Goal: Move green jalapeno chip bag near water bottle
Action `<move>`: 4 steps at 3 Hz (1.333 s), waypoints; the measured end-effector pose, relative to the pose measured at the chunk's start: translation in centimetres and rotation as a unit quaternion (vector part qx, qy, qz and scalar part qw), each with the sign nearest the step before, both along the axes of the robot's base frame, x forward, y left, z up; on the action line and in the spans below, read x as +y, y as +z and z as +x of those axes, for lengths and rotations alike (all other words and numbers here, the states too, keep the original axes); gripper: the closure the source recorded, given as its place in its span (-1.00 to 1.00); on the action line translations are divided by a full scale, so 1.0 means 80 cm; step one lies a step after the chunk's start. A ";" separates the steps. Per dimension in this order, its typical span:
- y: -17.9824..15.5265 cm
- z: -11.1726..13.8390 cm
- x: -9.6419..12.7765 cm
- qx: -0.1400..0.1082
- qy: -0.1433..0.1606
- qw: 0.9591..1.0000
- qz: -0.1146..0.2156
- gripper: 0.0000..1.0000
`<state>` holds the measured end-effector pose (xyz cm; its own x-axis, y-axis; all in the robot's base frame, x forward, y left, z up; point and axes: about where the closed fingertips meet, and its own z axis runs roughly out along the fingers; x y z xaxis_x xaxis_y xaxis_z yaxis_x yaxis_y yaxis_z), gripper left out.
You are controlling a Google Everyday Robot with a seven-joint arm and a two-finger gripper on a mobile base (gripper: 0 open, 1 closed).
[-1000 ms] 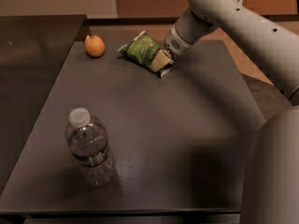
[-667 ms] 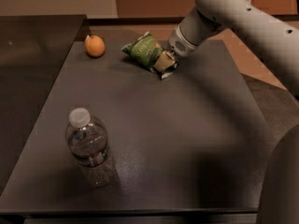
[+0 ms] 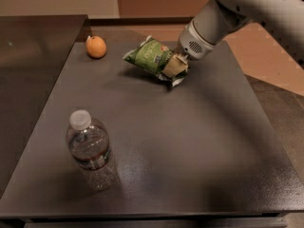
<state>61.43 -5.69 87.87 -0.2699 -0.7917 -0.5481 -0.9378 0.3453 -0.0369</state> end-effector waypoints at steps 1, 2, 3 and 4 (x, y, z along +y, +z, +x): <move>0.022 -0.059 0.003 -0.001 0.058 0.998 -0.028 1.00; 0.031 -0.109 0.012 0.005 0.112 0.992 -0.050 1.00; 0.034 -0.152 0.020 0.017 0.155 0.985 -0.067 1.00; 0.016 -0.186 0.053 0.041 0.197 0.976 -0.080 1.00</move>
Offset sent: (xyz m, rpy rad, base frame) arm -0.1353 0.0127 0.0330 -0.1560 0.0265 0.3502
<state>46.57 -1.43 89.14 0.0345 -0.9168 -0.3977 -0.9987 -0.0465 0.0206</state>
